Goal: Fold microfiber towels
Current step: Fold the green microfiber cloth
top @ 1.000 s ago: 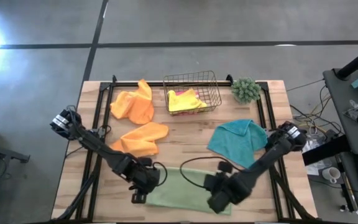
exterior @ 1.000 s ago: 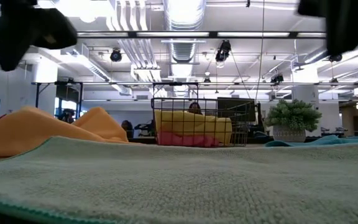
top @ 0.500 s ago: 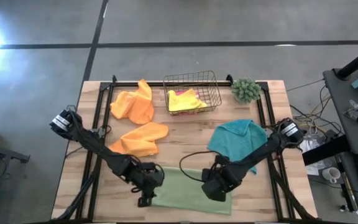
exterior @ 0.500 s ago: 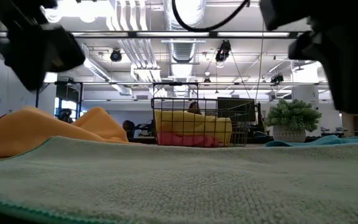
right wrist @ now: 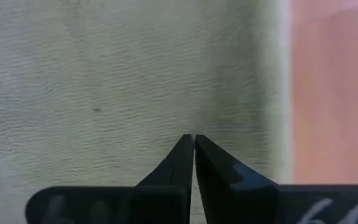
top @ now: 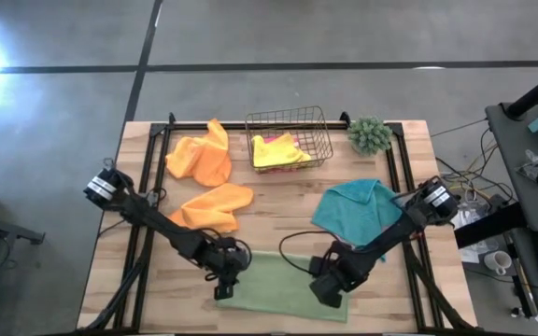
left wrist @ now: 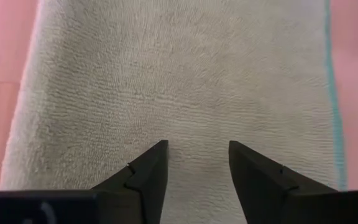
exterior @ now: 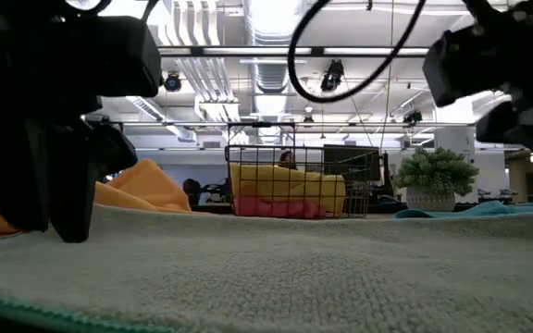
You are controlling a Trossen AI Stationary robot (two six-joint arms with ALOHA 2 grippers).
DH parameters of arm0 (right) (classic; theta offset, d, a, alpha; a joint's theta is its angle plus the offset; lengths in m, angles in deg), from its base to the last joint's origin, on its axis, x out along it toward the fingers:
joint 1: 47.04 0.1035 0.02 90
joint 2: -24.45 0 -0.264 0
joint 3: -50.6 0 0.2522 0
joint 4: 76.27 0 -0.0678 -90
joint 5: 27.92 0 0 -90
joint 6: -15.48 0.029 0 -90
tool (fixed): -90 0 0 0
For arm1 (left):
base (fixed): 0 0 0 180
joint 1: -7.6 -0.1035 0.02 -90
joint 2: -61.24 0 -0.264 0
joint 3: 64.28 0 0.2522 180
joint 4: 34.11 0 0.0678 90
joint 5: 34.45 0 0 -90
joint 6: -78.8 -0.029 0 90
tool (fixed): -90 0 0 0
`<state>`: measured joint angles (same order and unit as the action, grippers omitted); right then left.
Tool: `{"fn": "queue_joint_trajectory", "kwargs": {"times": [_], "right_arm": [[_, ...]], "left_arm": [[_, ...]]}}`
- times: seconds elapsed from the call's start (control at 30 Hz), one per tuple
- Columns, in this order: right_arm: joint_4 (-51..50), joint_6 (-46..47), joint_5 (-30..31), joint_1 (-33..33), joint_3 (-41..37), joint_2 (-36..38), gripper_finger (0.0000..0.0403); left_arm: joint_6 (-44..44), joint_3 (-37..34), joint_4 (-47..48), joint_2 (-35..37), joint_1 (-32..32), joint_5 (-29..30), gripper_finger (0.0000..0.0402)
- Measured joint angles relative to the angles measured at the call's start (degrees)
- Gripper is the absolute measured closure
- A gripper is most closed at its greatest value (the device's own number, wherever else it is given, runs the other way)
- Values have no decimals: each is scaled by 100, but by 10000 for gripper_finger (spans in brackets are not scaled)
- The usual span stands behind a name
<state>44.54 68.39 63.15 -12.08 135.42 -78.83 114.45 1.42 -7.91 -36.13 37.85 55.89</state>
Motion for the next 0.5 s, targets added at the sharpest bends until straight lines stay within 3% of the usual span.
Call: {"fn": "queue_joint_trajectory", "kwargs": {"times": [0.37,0.5], "right_arm": [[1743,1061,-154,156,-509,15,394],[1834,1446,-147,236,-491,10,394]], "left_arm": [[-895,57,-292,-453,-883,177,293],[-1357,120,-215,-429,-1332,196,304]]}}
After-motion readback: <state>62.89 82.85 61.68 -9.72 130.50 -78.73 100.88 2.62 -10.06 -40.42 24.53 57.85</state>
